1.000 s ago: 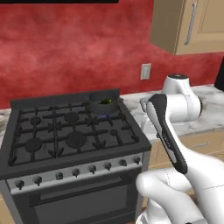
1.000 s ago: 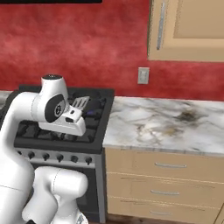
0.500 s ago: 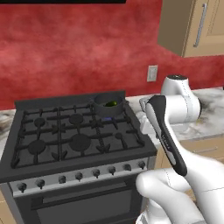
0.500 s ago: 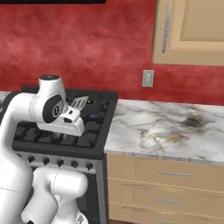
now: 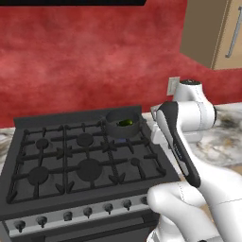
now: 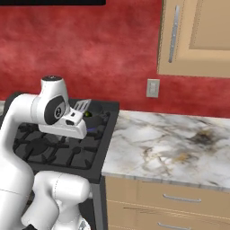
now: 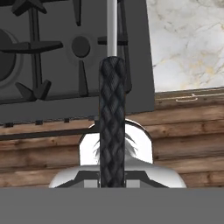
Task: Put the cucumber and eggplant in the pot. Retrieve the spatula and lightly stir the vegetables in the pot.
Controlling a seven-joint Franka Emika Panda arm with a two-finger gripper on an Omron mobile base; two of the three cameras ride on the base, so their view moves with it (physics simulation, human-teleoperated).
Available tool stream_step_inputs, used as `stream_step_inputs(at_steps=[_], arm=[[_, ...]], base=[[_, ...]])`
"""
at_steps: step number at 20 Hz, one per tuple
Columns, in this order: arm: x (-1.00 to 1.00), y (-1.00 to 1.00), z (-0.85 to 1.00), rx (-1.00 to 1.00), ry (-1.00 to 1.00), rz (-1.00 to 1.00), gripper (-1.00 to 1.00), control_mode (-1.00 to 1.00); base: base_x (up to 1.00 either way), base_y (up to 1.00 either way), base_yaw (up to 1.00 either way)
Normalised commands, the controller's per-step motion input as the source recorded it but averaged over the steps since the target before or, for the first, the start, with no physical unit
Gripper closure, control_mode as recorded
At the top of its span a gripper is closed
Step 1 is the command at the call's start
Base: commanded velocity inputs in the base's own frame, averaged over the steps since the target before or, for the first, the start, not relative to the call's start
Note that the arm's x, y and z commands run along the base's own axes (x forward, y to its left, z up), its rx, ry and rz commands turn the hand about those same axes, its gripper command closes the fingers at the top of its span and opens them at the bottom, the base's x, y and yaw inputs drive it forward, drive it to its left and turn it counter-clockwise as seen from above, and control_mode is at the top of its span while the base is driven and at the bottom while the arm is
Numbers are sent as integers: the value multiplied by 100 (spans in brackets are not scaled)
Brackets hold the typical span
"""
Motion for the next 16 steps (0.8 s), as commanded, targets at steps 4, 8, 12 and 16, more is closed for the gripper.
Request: stream_step_inputs(at_steps=[4,8,12,16], arm=[[0,0,0,0,0,0,100,100],[0,0,0,0,0,0,100,100],[0,0,0,0,0,0,100,100],[0,5,15,-5,2,0,100,-100]], base=[[15,-8,0],[0,0,0],[0,0,0],[0,1,0]])
